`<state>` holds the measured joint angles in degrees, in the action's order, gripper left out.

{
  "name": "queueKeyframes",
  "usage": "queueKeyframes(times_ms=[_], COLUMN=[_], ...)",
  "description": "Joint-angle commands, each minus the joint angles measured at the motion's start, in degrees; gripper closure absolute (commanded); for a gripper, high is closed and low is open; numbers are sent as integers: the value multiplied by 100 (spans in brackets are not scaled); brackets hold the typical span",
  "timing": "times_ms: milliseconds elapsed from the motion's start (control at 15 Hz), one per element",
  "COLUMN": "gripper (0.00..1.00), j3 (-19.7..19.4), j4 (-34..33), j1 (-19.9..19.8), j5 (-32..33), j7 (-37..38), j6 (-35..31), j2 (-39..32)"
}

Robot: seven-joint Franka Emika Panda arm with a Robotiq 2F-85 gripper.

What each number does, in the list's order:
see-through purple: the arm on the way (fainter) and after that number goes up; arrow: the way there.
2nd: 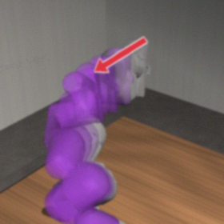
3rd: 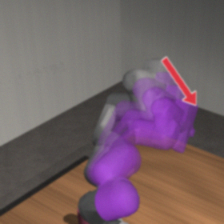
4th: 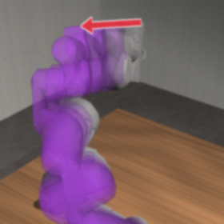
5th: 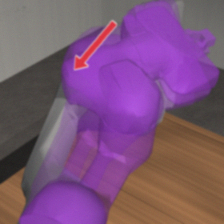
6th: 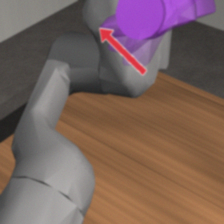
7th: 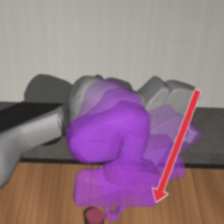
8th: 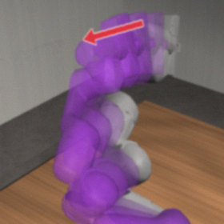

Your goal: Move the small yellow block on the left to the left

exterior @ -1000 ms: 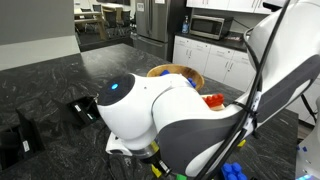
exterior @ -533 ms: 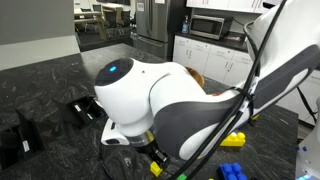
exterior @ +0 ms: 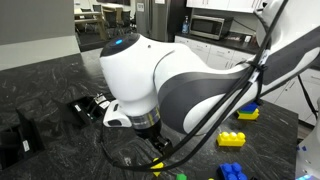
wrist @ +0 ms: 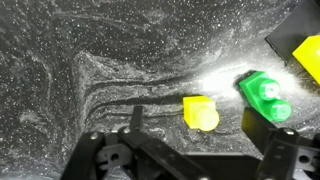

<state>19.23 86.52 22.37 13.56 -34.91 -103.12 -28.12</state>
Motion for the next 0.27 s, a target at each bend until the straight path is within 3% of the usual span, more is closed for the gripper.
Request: queueKeyframes(times_ms=[0,200], gripper=[0,0], j3=[-4,-6], j4=[-47,-68], j1=[25,32], j5=[3,4], j7=[6,7], j6=[20,19], j2=[-58,-93])
